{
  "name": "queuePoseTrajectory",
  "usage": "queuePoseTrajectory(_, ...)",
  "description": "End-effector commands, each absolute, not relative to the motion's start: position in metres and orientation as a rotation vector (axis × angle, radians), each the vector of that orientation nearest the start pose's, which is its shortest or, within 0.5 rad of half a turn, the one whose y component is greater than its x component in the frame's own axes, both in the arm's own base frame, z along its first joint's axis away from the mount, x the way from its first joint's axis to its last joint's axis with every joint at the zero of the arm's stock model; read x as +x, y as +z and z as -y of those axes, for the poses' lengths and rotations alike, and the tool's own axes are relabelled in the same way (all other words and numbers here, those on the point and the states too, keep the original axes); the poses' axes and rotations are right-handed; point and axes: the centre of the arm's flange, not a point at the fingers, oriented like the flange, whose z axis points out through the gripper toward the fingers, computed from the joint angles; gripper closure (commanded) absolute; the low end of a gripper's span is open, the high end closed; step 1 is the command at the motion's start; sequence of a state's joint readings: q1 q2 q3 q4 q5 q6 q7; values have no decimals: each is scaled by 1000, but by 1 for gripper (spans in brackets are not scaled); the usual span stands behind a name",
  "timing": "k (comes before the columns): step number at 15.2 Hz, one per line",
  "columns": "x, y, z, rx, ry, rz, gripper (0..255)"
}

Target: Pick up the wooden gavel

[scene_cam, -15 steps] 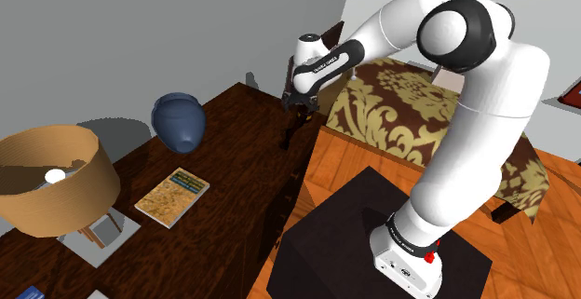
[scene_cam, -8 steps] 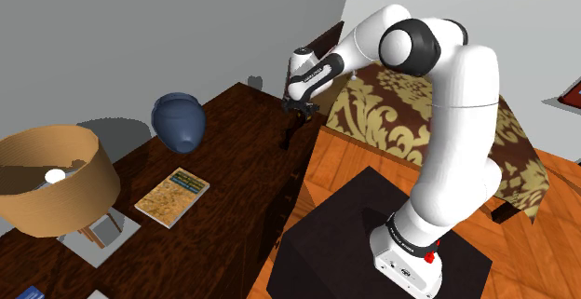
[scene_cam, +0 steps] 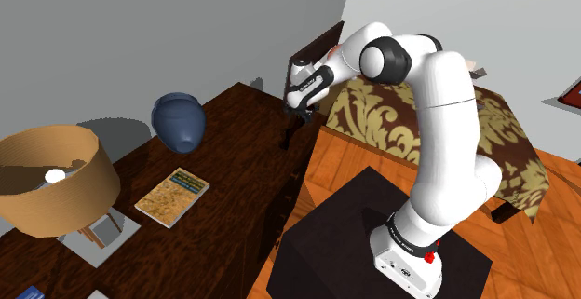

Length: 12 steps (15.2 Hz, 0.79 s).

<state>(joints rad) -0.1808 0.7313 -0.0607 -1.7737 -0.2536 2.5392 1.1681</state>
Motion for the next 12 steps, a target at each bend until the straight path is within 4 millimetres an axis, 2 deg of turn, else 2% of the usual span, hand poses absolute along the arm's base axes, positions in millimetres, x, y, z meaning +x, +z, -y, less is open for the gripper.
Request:
queuePoseTrajectory(1,641,138,153,-2726,-186,-1841,0)
queuePoseTrajectory(5,641,124,153,-2726,-186,-1841,0)
queuePoseTrajectory(6,642,124,153,-2726,-186,-1841,255)
queuePoseTrajectory(12,642,125,152,-2726,-186,-1841,255)
